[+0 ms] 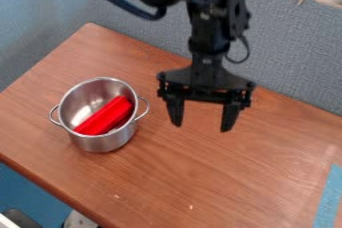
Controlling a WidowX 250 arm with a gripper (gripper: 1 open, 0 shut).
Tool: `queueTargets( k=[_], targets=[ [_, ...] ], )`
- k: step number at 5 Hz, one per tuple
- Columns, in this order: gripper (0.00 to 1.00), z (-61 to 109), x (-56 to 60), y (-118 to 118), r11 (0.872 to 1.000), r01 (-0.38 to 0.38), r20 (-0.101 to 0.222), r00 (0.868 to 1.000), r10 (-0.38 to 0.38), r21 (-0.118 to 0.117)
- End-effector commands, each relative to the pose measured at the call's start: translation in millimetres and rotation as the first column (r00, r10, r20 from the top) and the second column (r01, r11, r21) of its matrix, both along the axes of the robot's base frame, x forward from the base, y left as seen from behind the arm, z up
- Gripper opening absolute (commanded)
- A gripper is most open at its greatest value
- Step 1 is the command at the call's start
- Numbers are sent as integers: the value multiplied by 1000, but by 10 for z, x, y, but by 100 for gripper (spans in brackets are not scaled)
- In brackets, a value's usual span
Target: Put the red object in the metal pot
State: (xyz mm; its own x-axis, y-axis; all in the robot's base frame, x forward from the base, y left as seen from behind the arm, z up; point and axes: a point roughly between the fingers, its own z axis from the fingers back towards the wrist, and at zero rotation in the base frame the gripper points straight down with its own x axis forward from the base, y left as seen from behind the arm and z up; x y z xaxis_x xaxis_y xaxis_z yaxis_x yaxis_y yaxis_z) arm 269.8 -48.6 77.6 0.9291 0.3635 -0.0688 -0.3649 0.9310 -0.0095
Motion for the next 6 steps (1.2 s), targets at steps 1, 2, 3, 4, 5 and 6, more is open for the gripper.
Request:
queueTargets(
  k=[1,2,3,4,5,6],
  targets=[
    [100,426,32,146,987,-160,40,986,161,-27],
    [100,730,113,301,960,-277,58,958,279,-43],
    [100,780,284,587,986,-167,58,984,168,-22],
    [100,708,395,820,998,-62,67,996,60,28],
    [100,736,338,441,998,36,59,997,-39,52],
    [100,760,264,69,989,132,31,991,-134,66]
  ],
)
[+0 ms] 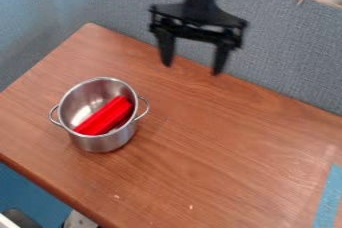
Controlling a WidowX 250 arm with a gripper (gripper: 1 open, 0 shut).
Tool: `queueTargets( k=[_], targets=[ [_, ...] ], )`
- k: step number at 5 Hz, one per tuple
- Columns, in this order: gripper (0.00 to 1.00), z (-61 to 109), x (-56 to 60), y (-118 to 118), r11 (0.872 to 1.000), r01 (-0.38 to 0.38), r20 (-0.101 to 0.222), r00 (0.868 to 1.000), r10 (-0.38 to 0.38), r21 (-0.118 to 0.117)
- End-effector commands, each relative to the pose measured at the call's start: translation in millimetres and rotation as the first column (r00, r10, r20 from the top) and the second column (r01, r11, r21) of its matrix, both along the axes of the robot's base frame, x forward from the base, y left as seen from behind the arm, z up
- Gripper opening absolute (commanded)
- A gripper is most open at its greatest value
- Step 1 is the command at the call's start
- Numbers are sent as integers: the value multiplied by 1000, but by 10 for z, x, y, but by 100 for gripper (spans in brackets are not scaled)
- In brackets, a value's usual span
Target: Put the red object in the metal pot
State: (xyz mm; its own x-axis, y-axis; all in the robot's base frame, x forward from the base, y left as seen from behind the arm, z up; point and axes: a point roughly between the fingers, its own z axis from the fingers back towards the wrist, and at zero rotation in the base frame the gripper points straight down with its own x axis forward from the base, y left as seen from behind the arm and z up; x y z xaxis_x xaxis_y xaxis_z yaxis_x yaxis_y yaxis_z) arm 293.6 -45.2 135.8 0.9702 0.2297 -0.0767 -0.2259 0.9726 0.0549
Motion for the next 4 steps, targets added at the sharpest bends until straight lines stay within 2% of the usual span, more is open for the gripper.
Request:
queueTargets(
  k=[1,2,3,4],
  targets=[
    [100,-23,-185,317,997,81,42,996,-81,-1],
    [100,11,-137,414,998,56,27,998,-56,-1],
    [100,14,111,525,999,5,19,1000,-5,-31],
    [100,-83,-71,740,999,-27,19,999,27,-36]
  ],
)
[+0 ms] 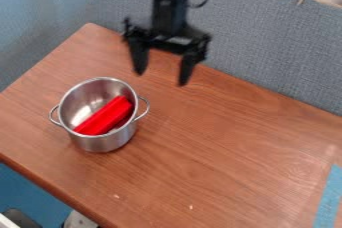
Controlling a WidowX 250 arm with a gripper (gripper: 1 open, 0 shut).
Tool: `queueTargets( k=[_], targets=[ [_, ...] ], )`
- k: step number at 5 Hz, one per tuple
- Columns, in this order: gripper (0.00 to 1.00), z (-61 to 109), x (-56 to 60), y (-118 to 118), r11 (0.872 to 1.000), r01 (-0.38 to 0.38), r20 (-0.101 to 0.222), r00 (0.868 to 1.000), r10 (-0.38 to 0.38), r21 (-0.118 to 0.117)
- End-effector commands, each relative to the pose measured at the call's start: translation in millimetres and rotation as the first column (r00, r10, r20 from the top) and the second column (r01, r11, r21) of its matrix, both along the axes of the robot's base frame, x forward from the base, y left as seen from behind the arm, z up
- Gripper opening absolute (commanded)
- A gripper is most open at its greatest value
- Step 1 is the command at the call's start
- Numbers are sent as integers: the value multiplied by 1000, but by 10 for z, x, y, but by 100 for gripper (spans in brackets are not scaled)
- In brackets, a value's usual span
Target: Put the red object in the metal pot
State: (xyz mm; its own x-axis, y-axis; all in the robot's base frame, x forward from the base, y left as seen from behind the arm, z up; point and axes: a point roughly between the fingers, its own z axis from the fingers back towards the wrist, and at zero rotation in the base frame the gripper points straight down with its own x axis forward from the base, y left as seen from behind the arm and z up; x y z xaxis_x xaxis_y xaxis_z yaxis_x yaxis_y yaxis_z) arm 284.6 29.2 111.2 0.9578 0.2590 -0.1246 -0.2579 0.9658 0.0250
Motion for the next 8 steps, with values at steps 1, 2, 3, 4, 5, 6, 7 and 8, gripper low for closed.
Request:
queueTargets(
  k=[1,2,3,4,5,6,7,8],
  targets=[
    [100,32,-161,-101,999,38,49,998,-39,20],
    [100,36,-211,-144,997,-83,47,995,83,-2],
    [100,-72,-312,-298,986,-168,47,985,167,9],
    [100,-289,-255,-526,978,-210,56,976,210,-2],
    [100,-499,-302,-864,976,-217,57,975,216,13],
    [100,-404,-64,-660,970,-239,85,967,242,-45],
    [100,-397,291,-603,975,-209,122,969,217,-70],
    [100,-503,568,-545,980,-183,134,972,193,-80]
  ],
)
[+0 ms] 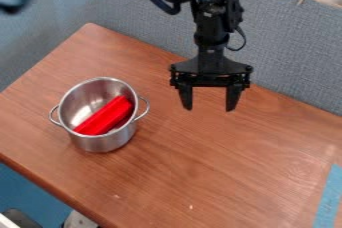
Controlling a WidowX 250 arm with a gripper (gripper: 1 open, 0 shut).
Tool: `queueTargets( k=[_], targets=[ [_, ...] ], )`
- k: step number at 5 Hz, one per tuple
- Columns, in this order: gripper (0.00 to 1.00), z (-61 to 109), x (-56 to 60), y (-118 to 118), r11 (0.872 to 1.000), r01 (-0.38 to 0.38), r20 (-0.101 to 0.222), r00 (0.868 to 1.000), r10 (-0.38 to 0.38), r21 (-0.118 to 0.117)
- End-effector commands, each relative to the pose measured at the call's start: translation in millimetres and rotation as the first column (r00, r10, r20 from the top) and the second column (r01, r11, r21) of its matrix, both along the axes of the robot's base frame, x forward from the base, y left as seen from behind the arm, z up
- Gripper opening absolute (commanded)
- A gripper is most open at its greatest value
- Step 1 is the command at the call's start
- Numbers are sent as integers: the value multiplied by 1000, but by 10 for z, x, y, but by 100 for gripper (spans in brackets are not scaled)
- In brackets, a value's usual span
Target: Put the red object in the metal pot
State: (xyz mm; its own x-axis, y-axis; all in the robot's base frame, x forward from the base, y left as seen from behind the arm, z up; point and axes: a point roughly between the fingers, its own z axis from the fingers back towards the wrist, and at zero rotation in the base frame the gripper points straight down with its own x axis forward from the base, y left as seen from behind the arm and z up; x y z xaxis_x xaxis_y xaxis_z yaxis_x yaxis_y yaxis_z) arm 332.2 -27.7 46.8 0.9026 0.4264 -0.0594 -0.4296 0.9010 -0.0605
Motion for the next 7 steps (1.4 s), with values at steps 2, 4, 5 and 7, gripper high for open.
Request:
queueTargets(
  k=[2,4,5,7],
  targets=[
    [100,987,-424,146,985,-165,111,979,169,-43],
    [100,980,-464,408,899,-438,108,893,437,-14],
    [100,792,-490,348,942,-335,99,938,332,22],
    [100,811,-419,154,911,-411,95,909,406,39]
  ],
)
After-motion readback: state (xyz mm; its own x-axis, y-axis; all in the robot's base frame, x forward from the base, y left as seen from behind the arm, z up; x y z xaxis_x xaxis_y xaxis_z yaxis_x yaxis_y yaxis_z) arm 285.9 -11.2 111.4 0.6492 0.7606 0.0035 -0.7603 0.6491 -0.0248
